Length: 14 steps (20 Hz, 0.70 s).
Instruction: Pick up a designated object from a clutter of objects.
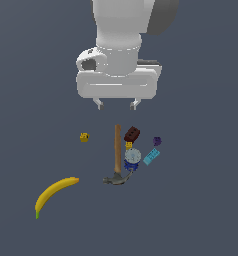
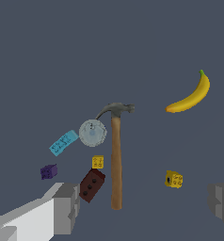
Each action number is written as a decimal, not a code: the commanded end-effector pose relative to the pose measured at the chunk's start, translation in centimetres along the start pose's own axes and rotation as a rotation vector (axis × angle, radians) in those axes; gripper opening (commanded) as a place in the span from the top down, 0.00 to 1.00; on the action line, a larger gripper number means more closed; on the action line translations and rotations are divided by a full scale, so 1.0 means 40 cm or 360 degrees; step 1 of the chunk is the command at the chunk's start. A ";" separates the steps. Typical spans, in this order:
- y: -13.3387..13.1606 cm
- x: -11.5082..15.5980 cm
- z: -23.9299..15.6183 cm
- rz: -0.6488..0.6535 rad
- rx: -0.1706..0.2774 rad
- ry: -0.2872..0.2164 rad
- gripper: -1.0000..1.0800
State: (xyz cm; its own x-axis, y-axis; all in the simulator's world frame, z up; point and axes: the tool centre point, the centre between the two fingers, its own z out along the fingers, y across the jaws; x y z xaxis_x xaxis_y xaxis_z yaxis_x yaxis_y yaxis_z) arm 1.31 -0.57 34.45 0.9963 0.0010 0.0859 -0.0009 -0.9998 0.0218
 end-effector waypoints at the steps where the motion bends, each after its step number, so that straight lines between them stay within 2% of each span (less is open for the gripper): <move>1: 0.000 0.000 0.000 0.0000 0.0000 0.0000 0.04; 14: -0.001 -0.012 0.019 -0.0040 0.0012 -0.0037 0.04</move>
State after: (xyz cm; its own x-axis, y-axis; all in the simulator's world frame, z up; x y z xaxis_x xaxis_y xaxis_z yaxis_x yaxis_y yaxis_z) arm 0.90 -0.51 33.60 0.9977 0.0254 0.0621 0.0244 -0.9996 0.0163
